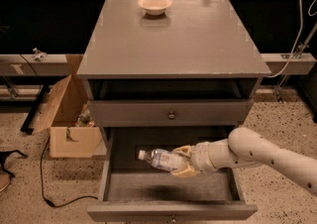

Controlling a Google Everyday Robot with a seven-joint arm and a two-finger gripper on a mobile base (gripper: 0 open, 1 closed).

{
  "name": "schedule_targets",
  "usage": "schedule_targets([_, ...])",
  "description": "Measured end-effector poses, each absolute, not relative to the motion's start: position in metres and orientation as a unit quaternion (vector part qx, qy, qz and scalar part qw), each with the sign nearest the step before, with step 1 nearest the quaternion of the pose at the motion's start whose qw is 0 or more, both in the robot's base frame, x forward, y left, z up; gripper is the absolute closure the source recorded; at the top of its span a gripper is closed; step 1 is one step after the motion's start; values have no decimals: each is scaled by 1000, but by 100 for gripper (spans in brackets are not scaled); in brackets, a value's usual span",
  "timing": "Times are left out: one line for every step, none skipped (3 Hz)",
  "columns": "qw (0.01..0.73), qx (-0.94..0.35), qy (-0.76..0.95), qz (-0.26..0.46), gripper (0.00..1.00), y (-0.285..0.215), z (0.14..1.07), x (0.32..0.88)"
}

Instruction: Pick blue plastic bottle from middle drawer and place on counter

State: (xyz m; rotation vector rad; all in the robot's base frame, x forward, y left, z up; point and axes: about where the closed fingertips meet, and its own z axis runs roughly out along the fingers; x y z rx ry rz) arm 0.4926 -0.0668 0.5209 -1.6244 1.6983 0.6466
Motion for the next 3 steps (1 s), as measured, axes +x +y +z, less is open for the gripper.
schedule_targets([354,-629,647,246,100,-82,545,491])
schedule_targets([381,-644,624,223,100,-133,626,490])
schedule_targets([401,-654,609,200,100,-174,696,489])
